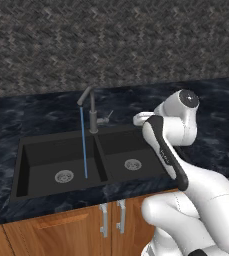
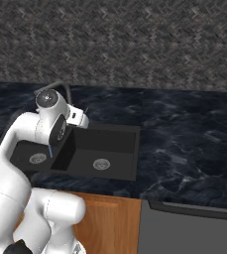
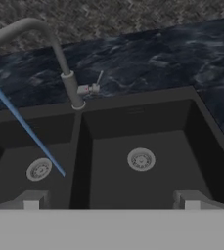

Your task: Turn on the sink faucet and place the jug under the water for a few seconds to fill it up.

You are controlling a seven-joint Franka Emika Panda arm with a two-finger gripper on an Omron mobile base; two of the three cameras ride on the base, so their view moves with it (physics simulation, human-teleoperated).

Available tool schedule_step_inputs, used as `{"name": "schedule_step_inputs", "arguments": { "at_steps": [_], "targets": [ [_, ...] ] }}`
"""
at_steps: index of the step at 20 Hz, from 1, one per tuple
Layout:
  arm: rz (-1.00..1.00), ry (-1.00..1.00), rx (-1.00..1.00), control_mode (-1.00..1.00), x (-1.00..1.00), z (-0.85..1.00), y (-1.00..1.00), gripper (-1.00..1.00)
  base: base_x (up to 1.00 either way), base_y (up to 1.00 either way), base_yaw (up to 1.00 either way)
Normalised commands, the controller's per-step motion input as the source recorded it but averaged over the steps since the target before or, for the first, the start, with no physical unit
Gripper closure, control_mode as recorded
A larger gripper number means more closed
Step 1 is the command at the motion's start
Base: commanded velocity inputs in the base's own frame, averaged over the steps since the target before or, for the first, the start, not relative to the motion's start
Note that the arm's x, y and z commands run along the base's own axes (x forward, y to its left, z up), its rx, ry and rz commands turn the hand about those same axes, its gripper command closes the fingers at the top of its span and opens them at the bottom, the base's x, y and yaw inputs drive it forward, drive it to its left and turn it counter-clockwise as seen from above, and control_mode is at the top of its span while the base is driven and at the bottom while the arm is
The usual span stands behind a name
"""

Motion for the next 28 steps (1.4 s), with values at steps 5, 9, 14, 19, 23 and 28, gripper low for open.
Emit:
{"name": "schedule_step_inputs", "arguments": {
  "at_steps": [5, 9, 14, 19, 23, 28],
  "targets": [
    [0.00, 0.00, 0.00, -1.00, -0.04, 0.00, 0.00, -1.00, 0.00, 0.00, 0.00],
    [0.00, 0.00, 0.00, -1.00, -0.24, 0.05, 0.05, -1.00, 0.00, 0.00, 0.00],
    [0.01, -0.02, 0.00, -1.00, -0.36, 0.10, 0.00, -1.00, 0.00, 0.00, 0.00],
    [0.00, 0.00, 0.00, -1.00, 0.00, 0.00, 0.00, -1.00, 0.00, 0.00, 0.00],
    [0.00, 0.00, 0.00, -1.00, 0.00, 0.00, 0.00, -1.00, 0.00, 0.00, 0.00],
    [0.00, 0.00, 0.00, -1.00, -0.26, 0.00, 0.07, -1.00, 0.00, 0.00, 0.00]
  ]
}}
